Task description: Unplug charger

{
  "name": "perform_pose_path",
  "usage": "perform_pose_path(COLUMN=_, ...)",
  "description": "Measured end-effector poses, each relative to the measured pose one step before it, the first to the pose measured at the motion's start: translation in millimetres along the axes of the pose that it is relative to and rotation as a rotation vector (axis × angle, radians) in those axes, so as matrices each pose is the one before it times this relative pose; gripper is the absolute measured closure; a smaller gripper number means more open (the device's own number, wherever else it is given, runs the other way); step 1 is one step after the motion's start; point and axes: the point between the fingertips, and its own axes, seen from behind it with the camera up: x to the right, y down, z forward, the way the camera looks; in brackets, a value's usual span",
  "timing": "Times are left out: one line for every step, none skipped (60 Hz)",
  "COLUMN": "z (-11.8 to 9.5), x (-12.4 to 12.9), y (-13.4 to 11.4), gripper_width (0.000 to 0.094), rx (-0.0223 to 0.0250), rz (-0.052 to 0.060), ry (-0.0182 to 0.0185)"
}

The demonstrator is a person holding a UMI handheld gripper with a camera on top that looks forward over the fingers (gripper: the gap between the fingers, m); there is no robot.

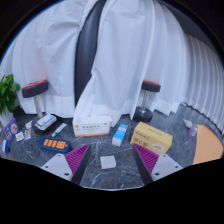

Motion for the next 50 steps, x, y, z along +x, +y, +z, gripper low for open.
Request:
perform_pose_path(z=-11.08, x=-2.12, y=-4.89, gripper_width=0.0084, rx=0.01029, rz=-0.0112, ry=-0.00200)
perform_pose_path(z=-11.31, x=-2.68, y=-4.83, gripper_width=0.0084, rx=0.01004, rz=-0.0100, ry=-0.00352)
perform_pose_path(z=-11.34, x=-2.12, y=-4.93, gripper_width=0.0086, rx=0.00784, rz=-0.0093, ry=-0.00442)
perform_pose_path(z=-11.87, x=-2.68, y=-3.90, gripper_width=0.0084, rx=0.00809, rz=-0.0074, ry=-0.00300)
perform_pose_path(z=-12.56, x=-2.62, y=-3.70, gripper_width=0.0084, rx=0.00678, rz=-0.0055, ry=-0.00168)
perform_pose_path(z=-12.11, x=-3.05, y=-2.97, gripper_width=0.0084, rx=0.00699, rz=-0.0040, ry=-0.00283)
perform_pose_path(z=-12.25, x=-3.60, y=-3.05, gripper_width=0.0083, rx=0.00707, rz=-0.0041, ry=-0.00440)
perform_pose_path(z=-11.91, x=-4.06, y=-2.53, gripper_width=0.0083, rx=0.00612, rz=-0.0053, ry=-0.00558)
perform_pose_path(z=-11.91, x=-3.54, y=-2.19, gripper_width=0.0083, rx=0.00518, rz=-0.0052, ry=-0.00330)
perform_pose_path(z=-11.91, x=-3.10, y=-1.30, gripper_width=0.0085, rx=0.00348, rz=-0.0036, ry=-0.00177)
perform_pose_path(z=-11.64, x=-3.46, y=-0.69, gripper_width=0.0086, rx=0.00281, rz=-0.0031, ry=-0.00127)
perform_pose_path(z=-11.37, x=-3.36, y=-0.67, gripper_width=0.0086, rx=0.00278, rz=-0.0034, ry=-0.00188)
perform_pose_path(z=-11.40, x=-3.97, y=-0.71, gripper_width=0.0085, rx=0.00148, rz=-0.0007, ry=-0.00036)
perform_pose_path(z=-11.34, x=-3.42, y=-0.12, gripper_width=0.0086, rx=0.00229, rz=0.0010, ry=-0.00056)
perform_pose_path(z=-11.25, x=-3.66, y=0.49, gripper_width=0.0083, rx=0.00162, rz=0.0026, ry=-0.00110)
perform_pose_path(z=-11.09, x=-3.93, y=1.12, gripper_width=0.0083, rx=0.00042, rz=0.0030, ry=-0.00249)
perform_pose_path(z=-11.06, x=-4.31, y=1.38, gripper_width=0.0084, rx=0.00027, rz=0.0024, ry=-0.00298)
perform_pose_path(z=-10.57, x=-3.99, y=1.82, gripper_width=0.0084, rx=-0.00025, rz=0.0024, ry=-0.00210)
perform_pose_path(z=-10.46, x=-3.64, y=2.33, gripper_width=0.0084, rx=-0.00107, rz=0.0028, ry=-0.00049)
perform_pose_path(z=-10.09, x=-3.48, y=2.63, gripper_width=0.0086, rx=-0.00156, rz=0.0029, ry=0.00059)
perform_pose_path(z=-9.64, x=-2.06, y=4.27, gripper_width=0.0084, rx=0.00115, rz=0.0022, ry=-0.00166)
perform_pose_path(z=-9.66, x=-3.51, y=2.55, gripper_width=0.0086, rx=-0.00223, rz=0.0022, ry=0.00084)
perform_pose_path(z=-9.41, x=-4.07, y=2.67, gripper_width=0.0089, rx=-0.00421, rz=0.0018, ry=0.00339)
perform_pose_path(z=-9.04, x=-3.02, y=3.50, gripper_width=0.0089, rx=-0.00407, rz=0.0022, ry=0.00260)
perform_pose_path(z=-8.91, x=-2.95, y=3.90, gripper_width=0.0087, rx=-0.00315, rz=0.0018, ry=0.00159)
perform_pose_path(z=-8.47, x=-3.55, y=3.66, gripper_width=0.0087, rx=-0.00201, rz=0.0012, ry=-0.00022)
perform_pose_path(z=-8.27, x=-3.43, y=4.01, gripper_width=0.0088, rx=-0.00199, rz=0.0004, ry=0.00000)
perform_pose_path(z=-7.84, x=-2.52, y=4.04, gripper_width=0.0089, rx=-0.00230, rz=0.0012, ry=0.00152)
perform_pose_path(z=-7.77, x=-0.01, y=5.24, gripper_width=0.0088, rx=-0.00144, rz=0.0020, ry=0.00053)
perform_pose_path(z=-6.37, x=-3.80, y=3.21, gripper_width=0.0087, rx=-0.00535, rz=0.0004, ry=0.00482)
perform_pose_path(z=-7.15, x=-1.19, y=5.21, gripper_width=0.0088, rx=-0.00324, rz=0.0002, ry=0.00076)
perform_pose_path(z=-5.71, x=-3.78, y=3.34, gripper_width=0.0086, rx=-0.00653, rz=-0.0013, ry=0.00325)
perform_pose_path(z=-6.06, x=-2.30, y=4.00, gripper_width=0.0088, rx=-0.00389, rz=-0.0018, ry=0.00164)
perform_pose_path(z=-5.66, x=-2.26, y=3.64, gripper_width=0.0086, rx=-0.00220, rz=-0.0026, ry=0.00137)
perform_pose_path(z=-6.05, x=-0.81, y=4.20, gripper_width=0.0084, rx=-0.00005, rz=-0.0026, ry=0.00005)
perform_pose_path(z=-5.37, x=-1.78, y=3.17, gripper_width=0.0087, rx=-0.00233, rz=-0.0029, ry=0.00175)
perform_pose_path(z=-4.30, x=-3.34, y=2.13, gripper_width=0.0089, rx=-0.00545, rz=-0.0025, ry=0.00294)
perform_pose_path(z=-4.95, x=-0.81, y=4.42, gripper_width=0.0088, rx=-0.00326, rz=0.0007, ry=-0.00133)
perform_pose_path(z=-4.22, x=-1.75, y=4.28, gripper_width=0.0088, rx=-0.00384, rz=0.0017, ry=-0.00266)
perform_pose_path(z=-3.17, x=-2.55, y=1.87, gripper_width=0.0089, rx=-0.00572, rz=-0.0001, ry=-0.00129)
perform_pose_path(z=-3.89, x=-1.87, y=1.84, gripper_width=0.0087, rx=-0.00274, rz=-0.0020, ry=-0.00114)
perform_pose_path(z=-3.39, x=-1.75, y=1.29, gripper_width=0.0085, rx=-0.00099, rz=-0.0045, ry=0.00018)
perform_pose_path(z=-3.05, x=-1.71, y=0.95, gripper_width=0.0087, rx=-0.00013, rz=-0.0058, ry=0.00029)
perform_pose_path(z=-2.62, x=-1.91, y=0.58, gripper_width=0.0088, rx=0.00070, rz=-0.0061, ry=-0.00047)
perform_pose_path(z=-2.55, x=-2.09, y=0.14, gripper_width=0.0088, rx=0.00205, rz=-0.0058, ry=-0.00059)
perform_pose_path(z=-2.07, x=-1.56, y=-0.12, gripper_width=0.0087, rx=0.00273, rz=-0.0042, ry=-0.00106)
perform_pose_path(z=-1.50, x=-1.33, y=0.82, gripper_width=0.0088, rx=0.00381, rz=-0.0009, ry=-0.00279)
perform_pose_path(z=-1.57, x=-1.97, y=0.09, gripper_width=0.0087, rx=0.00017, rz=0.0011, ry=-0.00208)
perform_pose_path(z=-0.81, x=-1.88, y=0.30, gripper_width=0.0085, rx=-0.00281, rz=0.0021, ry=-0.00284)
perform_pose_path(z=-0.76, x=-1.65, y=0.45, gripper_width=0.0087, rx=-0.00406, rz=0.0029, ry=-0.00344)
